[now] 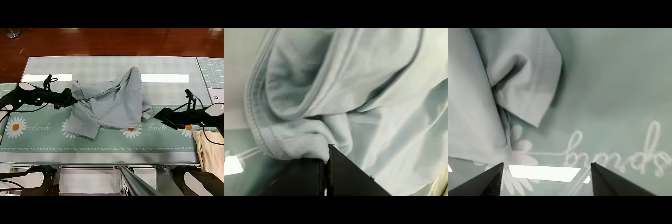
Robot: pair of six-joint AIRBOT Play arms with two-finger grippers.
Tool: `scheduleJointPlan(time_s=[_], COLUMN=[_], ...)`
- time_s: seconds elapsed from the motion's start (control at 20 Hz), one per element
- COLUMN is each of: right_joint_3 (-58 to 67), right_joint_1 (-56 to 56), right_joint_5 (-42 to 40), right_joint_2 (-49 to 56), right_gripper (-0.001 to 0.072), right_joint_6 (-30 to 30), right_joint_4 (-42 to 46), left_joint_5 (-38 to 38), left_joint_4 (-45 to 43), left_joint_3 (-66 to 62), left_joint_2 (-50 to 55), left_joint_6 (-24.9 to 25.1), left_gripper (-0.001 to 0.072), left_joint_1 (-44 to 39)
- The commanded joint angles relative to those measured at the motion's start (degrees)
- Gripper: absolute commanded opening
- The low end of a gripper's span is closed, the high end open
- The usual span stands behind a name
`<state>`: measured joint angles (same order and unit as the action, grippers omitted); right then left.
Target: Fold the shirts.
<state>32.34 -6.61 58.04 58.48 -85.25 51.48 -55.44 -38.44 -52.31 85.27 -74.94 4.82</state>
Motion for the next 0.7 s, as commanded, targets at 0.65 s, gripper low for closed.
scheduleJointPlan(time_s=[0.65], right_joint_3=[11.2], right_joint_1=[4.9], right_joint_5=[-5.9], right_joint_2=[22.3], right_gripper=[0.0534], right_joint_6=[-1.5], right_joint_4=[-8.9], left_joint_5=[-0.7], left_joint_4=[1.5], left_joint_3=[-2.1], left_joint_2=[0.0], left_joint_6=[1.0], left_gripper=[0.0022], left_joint_1=[-0.2])
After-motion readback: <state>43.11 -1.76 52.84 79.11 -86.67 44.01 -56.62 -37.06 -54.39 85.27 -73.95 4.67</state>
